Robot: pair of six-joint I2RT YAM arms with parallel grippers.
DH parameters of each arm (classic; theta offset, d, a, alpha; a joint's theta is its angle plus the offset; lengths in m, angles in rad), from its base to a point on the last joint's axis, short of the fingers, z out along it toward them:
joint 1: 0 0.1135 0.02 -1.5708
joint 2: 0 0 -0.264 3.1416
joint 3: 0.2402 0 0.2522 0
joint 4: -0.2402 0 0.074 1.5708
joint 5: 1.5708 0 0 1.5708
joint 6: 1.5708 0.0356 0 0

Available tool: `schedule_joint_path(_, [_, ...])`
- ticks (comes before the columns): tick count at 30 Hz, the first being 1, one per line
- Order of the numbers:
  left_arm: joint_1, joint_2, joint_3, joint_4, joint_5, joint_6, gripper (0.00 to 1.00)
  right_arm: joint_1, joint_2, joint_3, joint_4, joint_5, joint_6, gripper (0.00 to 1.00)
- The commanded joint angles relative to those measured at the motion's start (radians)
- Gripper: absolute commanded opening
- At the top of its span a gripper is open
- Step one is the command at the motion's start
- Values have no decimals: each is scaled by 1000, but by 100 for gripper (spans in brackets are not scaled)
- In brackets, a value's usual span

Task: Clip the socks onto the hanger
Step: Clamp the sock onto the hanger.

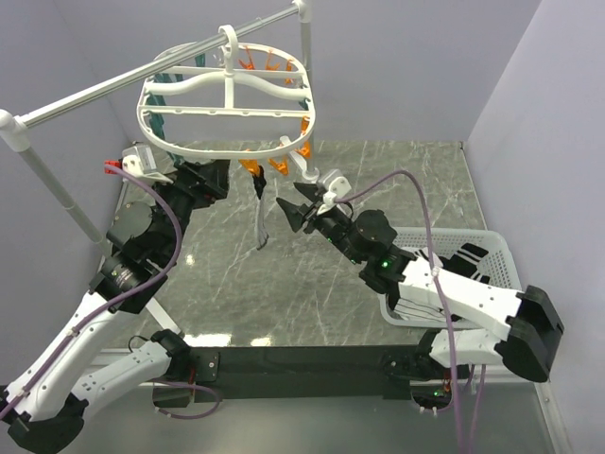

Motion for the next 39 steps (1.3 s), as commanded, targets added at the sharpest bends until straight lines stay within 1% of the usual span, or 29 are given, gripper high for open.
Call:
schedule_joint_path(1, [17, -3, -2, 18, 9, -10, 82, -20, 46, 39, 189, -52, -43, 57])
schedule_joint_path(3, [32, -1, 0, 16, 16, -16, 82, -29, 57, 38, 233, -95, -53, 57])
schedule_joint_path(6, [60, 1, 0, 14, 41, -28, 82, -49, 66, 30, 290, -112, -66, 55])
schedule_joint_path(13, [93, 14, -3, 13, 68, -45, 82, -109, 61, 22, 345, -239, -41, 54])
schedule_joint_path(17, [95, 10, -5, 13, 67, -41, 82, -129, 81, 62, 316, -353, -47, 51])
schedule_joint_path(23, [95, 7, -8, 18, 67, -35, 82, -141, 112, 95, 307, -470, -38, 51])
schedule_joint_path(30, [98, 2, -3, 14, 75, -22, 82, -164, 144, 141, 313, -488, -9, 53])
schedule_joint_path(35, [101, -1, -2, 15, 87, -22, 82, -172, 172, 199, 279, -510, -14, 53])
schedule_joint_path(38, [101, -6, -3, 15, 81, -21, 82, -181, 189, 236, 258, -536, -9, 51])
schedule_joint_path(39, [101, -6, -3, 15, 79, -21, 82, -183, 190, 239, 244, -540, -13, 48])
